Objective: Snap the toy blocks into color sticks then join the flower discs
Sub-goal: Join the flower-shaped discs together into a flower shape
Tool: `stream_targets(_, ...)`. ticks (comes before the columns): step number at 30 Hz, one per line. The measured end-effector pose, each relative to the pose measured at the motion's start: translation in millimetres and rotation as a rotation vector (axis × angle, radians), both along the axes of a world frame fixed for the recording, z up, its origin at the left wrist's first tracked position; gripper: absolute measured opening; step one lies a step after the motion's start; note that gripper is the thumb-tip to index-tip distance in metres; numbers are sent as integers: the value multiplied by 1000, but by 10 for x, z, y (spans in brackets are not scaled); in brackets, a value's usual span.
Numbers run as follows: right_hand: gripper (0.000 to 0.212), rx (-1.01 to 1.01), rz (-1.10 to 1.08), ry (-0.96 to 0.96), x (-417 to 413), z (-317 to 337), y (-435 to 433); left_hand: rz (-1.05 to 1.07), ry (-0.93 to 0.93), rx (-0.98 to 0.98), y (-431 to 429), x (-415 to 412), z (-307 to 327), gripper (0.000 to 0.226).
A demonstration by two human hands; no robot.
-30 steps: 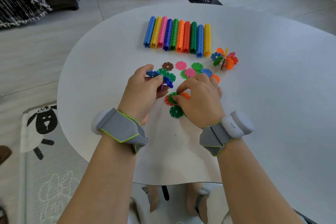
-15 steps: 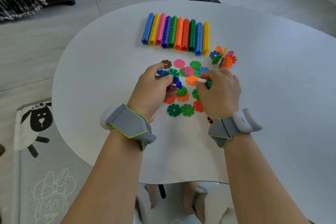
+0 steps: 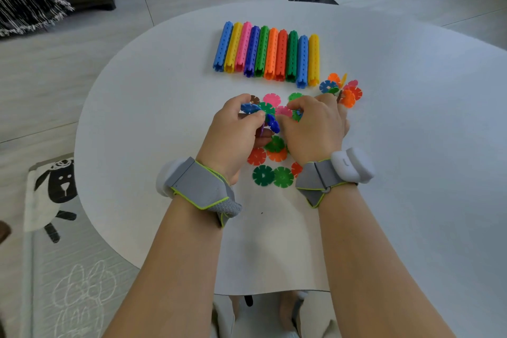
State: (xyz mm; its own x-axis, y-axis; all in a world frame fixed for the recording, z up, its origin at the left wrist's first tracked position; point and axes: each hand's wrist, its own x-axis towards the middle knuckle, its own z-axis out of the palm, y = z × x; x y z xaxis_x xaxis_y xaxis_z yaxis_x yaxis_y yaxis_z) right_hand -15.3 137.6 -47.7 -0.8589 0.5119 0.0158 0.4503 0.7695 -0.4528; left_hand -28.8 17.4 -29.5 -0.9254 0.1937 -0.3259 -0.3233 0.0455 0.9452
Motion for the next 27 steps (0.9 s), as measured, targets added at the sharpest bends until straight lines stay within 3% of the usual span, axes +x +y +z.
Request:
stream_targets(4,28,-34,14,42,14,17,15,16,-5,-4,-22,-1,-1,39)
stream_targets(8,3,-63,39,149,72,53,53,48,-8,32,-63,-17,20,36)
stream_targets(16,14,-450,183,374,352,281,-66,-16,24,57,-49,60,101,14)
stream_targets(27,12,-462,190,399,449,255,-48,-66,90,-10,-76,118,114,16)
